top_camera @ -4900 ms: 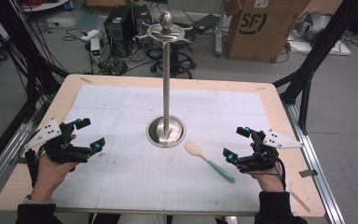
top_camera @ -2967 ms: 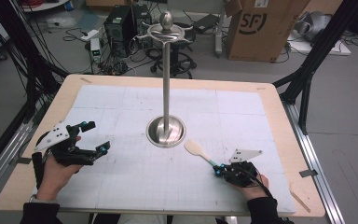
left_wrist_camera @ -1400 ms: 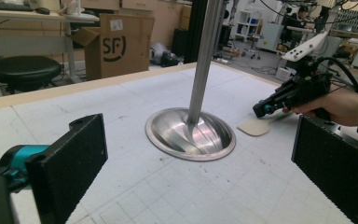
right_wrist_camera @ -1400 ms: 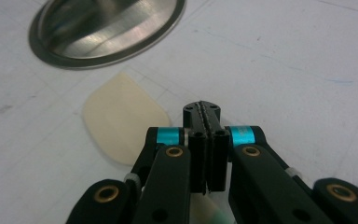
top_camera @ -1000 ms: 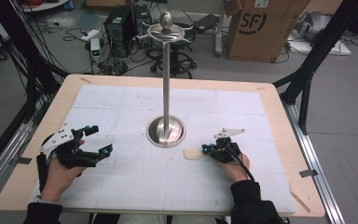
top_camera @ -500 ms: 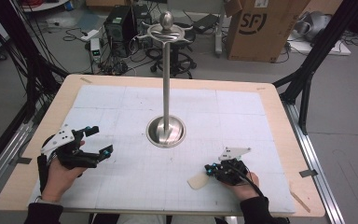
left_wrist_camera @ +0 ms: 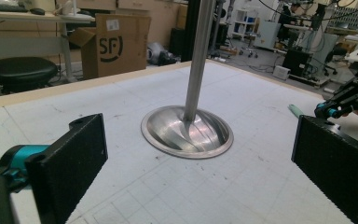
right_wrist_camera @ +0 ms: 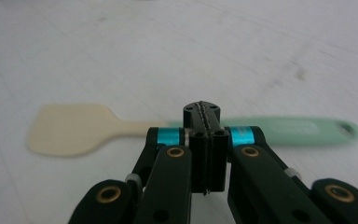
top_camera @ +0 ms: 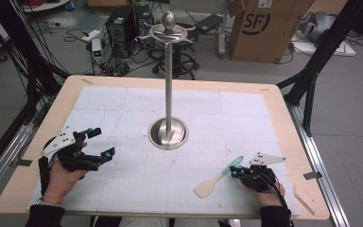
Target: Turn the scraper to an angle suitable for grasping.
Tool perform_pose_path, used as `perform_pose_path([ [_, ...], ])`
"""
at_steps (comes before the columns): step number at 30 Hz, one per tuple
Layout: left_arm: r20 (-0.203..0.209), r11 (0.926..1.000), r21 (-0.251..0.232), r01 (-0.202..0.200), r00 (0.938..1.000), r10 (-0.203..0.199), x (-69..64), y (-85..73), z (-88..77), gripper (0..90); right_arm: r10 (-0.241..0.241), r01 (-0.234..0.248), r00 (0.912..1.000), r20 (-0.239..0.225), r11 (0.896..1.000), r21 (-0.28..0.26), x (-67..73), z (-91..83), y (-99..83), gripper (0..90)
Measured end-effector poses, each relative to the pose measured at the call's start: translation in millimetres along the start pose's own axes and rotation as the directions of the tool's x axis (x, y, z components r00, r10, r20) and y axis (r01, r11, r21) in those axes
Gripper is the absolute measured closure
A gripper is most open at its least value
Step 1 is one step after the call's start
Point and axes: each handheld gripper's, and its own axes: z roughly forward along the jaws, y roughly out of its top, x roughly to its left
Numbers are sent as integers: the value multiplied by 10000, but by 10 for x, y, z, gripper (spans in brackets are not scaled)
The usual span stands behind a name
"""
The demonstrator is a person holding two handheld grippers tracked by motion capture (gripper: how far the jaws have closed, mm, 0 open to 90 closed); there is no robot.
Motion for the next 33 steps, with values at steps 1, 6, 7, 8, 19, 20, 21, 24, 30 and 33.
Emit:
perform_pose_path([
  [1, 24, 10000, 49, 75, 10000, -75, -1, -2, 4, 38, 0, 0, 10000, 0, 10000, 0, 0, 0, 0, 900],
  [6, 27, 9999, 170, -2, 10000, 1, -15, -12, 25, 38, 474, -486, 9954, 832, 9987, 120, -110, 17, -36, 900],
  [7, 21, 9998, 189, 27, 10000, -28, -19, -15, 27, 38, 414, -427, 9952, 889, 9990, 132, -104, 31, -23, 900],
  [8, 33, 9998, 220, 17, 10000, -17, -20, -16, 28, 38, 335, -352, 9948, 964, 9992, 165, -101, 48, -11, 900],
  [19, -15, 9990, 419, -157, 9999, 158, -35, -38, 36, 38, -604, 549, 9838, 1687, 9978, 370, 6, 316, 194, 900],
  [20, -11, 9989, 439, -168, 9999, 168, -34, -40, 36, 38, -696, 639, 9837, 1660, 9972, 392, 24, 355, 220, 900],
  [21, -15, 9988, 453, -173, 9998, 174, -35, -42, 35, 38, -779, 721, 9833, 1642, 9966, 410, 39, 388, 245, 900],
  [24, -76, 9987, 470, -174, 9998, 178, -34, -53, 34, 38, -841, 798, 9868, 1383, 9962, 361, 47, 464, 298, 900],
  [30, -51, 9994, 357, -45, 10000, 47, -29, -51, 18, 38, -909, 891, 9942, 579, 9955, 327, 47, 618, 416, 900],
  [33, -69, 9997, 245, 35, 10000, -33, -32, -51, 19, 38, -971, 955, 9942, 470, 9948, 342, 81, 699, 472, 900],
])
